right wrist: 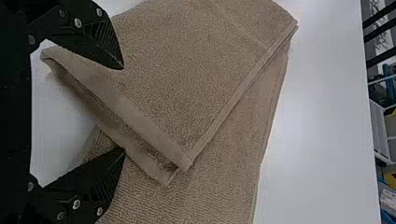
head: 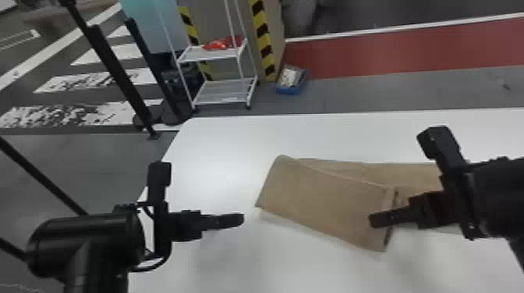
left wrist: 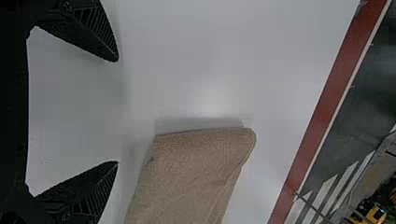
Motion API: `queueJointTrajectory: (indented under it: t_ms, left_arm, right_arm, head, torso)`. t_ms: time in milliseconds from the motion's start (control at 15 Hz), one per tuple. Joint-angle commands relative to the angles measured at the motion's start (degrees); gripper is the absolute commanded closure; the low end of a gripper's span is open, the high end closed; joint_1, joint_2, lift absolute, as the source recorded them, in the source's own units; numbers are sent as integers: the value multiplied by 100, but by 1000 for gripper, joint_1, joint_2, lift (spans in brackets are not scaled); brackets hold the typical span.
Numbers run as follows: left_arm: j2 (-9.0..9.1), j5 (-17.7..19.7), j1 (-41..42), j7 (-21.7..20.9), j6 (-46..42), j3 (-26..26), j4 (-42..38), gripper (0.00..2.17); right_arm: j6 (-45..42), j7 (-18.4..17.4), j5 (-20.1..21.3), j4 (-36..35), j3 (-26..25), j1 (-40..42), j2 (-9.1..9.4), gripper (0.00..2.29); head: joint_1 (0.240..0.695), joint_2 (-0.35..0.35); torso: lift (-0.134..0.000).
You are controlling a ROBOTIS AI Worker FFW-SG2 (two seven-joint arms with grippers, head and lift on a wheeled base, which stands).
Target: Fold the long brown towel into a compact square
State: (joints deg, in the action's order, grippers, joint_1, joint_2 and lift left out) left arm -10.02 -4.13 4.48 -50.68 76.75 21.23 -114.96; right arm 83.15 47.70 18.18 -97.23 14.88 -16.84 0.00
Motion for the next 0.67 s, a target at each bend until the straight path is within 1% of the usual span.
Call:
queueJointTrajectory:
  t_ms: [0, 133, 267, 600]
  left_arm:
    - [-9, 0, 9, -3, 3, 4, 0, 100]
    - [0, 0, 18, -3, 3, 4, 0, 100]
    - [0, 9, 27, -3, 3, 4, -9, 100]
    - [-9, 9, 36, -12, 3, 4, -18, 100]
  right_arm:
    - [-145, -6, 27, 108, 42, -39, 5, 275]
    - [-180, -15, 27, 108, 42, -39, 5, 306]
    - [-180, -6, 36, 108, 42, -56, 5, 383]
    - [-216, -85, 45, 108, -2, -91, 5, 407]
  head:
    - [695, 310]
    - [695, 310]
    - [695, 311]
    - [695, 308]
  torso:
    - [-125]
    - [-125]
    - [-125]
    - [-125]
